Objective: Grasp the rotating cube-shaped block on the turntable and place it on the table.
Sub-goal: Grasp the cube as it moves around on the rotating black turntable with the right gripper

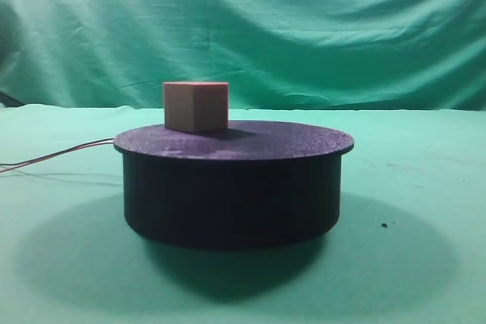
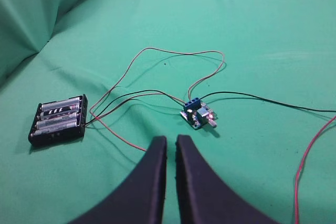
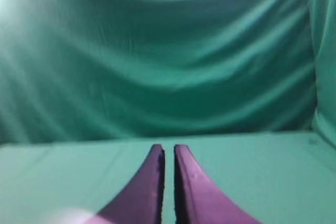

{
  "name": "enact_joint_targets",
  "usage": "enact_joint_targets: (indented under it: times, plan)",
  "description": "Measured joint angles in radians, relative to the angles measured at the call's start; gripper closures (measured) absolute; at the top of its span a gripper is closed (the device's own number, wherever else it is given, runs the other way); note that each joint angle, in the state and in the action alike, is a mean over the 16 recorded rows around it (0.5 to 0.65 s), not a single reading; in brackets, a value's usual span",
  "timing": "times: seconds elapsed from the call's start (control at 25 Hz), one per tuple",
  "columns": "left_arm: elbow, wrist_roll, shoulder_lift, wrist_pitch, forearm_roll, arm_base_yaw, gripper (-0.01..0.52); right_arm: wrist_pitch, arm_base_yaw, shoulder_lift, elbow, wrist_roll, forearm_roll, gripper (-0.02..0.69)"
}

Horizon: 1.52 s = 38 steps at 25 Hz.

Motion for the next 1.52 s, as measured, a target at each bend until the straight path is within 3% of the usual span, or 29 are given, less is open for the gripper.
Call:
enact_joint_targets:
  times: [0.32,0.68,0.96,1.24,1.4,1.52]
  plan:
    - [0.000,0.000,0.000,0.000,0.000,0.000,0.514,0.299,0.000,0.247,-0.144,0.026,0.023,0.665]
    - [0.000,0.000,0.000,0.000,0.000,0.000,0.514,0.397,0.027,0.465,-0.220,-0.050,0.095,0.665]
    - [0.000,0.000,0.000,0.000,0.000,0.000,0.514,0.448,0.173,0.677,-0.317,-0.100,0.123,0.665]
    - [0.000,0.000,0.000,0.000,0.000,0.000,0.514,0.475,0.383,0.934,-0.452,0.012,0.036,0.659]
    - [0.000,0.000,0.000,0.000,0.000,0.000,0.514,0.485,0.465,1.059,-0.528,0.103,-0.018,0.605]
    - [0.000,0.000,0.000,0.000,0.000,0.000,0.514,0.496,0.499,1.125,-0.585,0.155,-0.037,0.507]
